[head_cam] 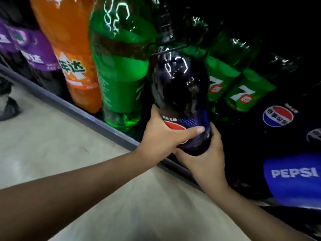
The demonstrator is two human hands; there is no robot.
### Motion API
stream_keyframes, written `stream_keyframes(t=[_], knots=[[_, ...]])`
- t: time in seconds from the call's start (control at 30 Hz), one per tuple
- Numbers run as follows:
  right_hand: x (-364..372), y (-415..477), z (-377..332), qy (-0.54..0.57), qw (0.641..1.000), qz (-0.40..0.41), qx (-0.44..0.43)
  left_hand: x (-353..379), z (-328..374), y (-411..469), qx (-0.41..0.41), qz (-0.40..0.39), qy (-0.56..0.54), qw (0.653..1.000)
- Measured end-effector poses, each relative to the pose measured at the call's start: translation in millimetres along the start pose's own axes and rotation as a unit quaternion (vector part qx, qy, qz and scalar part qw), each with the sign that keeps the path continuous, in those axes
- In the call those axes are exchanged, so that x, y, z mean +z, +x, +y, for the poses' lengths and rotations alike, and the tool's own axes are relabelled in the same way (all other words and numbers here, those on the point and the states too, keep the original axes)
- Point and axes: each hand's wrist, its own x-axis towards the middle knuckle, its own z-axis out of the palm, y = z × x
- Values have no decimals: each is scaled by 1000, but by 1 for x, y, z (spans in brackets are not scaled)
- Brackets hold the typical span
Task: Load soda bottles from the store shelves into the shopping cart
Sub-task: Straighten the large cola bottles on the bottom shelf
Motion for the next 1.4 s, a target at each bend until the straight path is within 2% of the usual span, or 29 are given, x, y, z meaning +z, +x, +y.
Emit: stream_keyframes(t=[0.1, 0.27, 0.43, 0.6, 1.0, 1.4], knots=[[-2, 4, -2, -24, 1000, -19, 1, 1, 3, 0, 20, 1, 3, 1000], [-5, -1, -13, -45, 999, 11, -3, 2, 10, -2, 54, 0, 45, 998], [5, 4, -24, 54, 998, -13, 37, -6, 24, 3, 99, -26, 181, 978], [14, 4, -15, 104, 993, -22, 57, -4, 30, -2, 146, -54, 254, 955], [21, 9, -9, 115, 992, -27, 42, -18, 12, 2, 159, -90, 235, 955], [42, 17, -25, 95, 993, -62, 23, -42, 5, 14, 157, -49, 243, 956]])
